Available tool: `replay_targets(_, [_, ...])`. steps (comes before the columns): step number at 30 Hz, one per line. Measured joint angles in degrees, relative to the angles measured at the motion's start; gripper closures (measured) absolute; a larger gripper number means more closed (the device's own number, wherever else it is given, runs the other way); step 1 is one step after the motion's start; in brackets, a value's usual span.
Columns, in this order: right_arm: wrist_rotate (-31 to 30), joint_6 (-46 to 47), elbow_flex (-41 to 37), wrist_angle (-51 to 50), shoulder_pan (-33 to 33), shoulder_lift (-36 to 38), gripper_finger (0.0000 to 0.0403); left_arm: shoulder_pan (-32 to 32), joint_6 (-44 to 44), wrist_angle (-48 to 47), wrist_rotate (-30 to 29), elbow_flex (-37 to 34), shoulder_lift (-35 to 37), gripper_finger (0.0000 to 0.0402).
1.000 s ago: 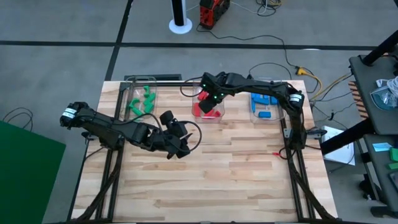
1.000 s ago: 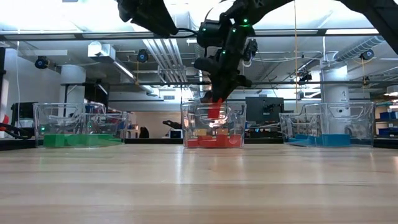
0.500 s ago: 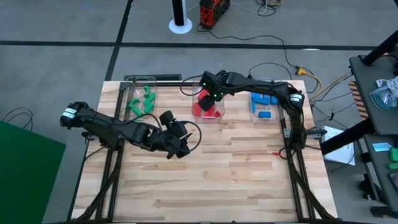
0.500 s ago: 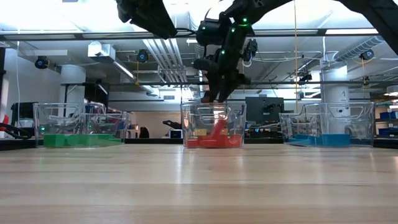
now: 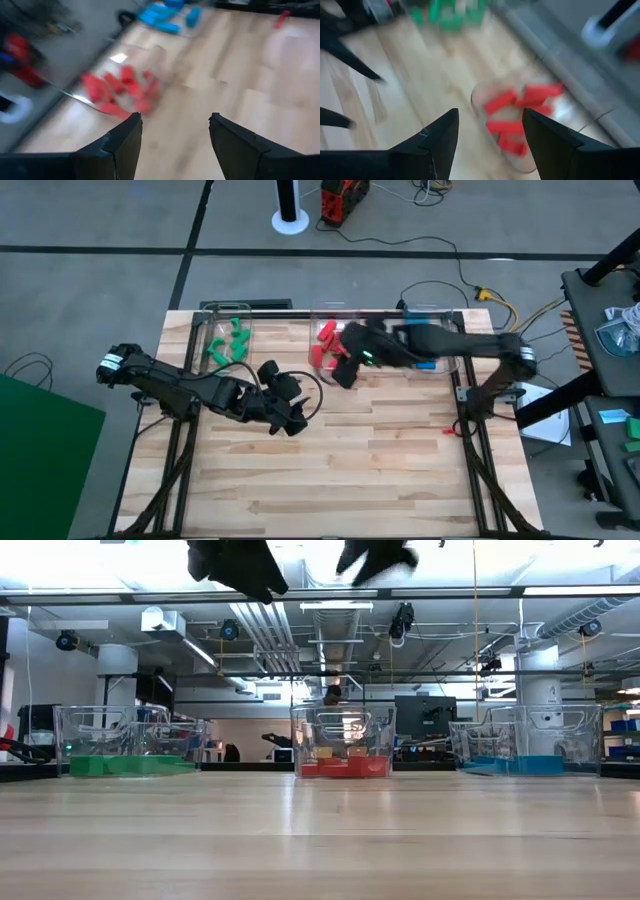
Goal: Sort blocks
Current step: Return to Home Position
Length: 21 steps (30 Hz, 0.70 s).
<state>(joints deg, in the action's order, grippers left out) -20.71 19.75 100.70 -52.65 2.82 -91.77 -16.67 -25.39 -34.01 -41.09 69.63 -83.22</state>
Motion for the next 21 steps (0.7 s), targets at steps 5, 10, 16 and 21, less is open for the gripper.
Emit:
replay_targets(5, [-21.9, -4.3, -0.8, 2.0, -10.5, 7.4, 0.0202, -0.2, 3.6, 11.7, 6.7, 0.0, 0.3, 0.0193])
replay_targets(10, [-29.0, -5.9, -1.1, 0.9, -18.2, 13.2, 0.0209, 1.0, 21.8, 29.5, 13.2, 0.1, 5.0, 0.0193])
replay_targets(16, [-20.6, -18.6, -5.4, 9.9, -21.6, 21.0, 0.0210, 8.6, 29.2, 29.3, 23.7, -1.2, 13.5, 0.0193])
replay_targets(21, [-0.6, -29.7, -12.5, 24.1, -17.0, 26.5, 0.0204, 22.5, 30.6, 35.5, 44.5, -3.9, 18.1, 0.0193])
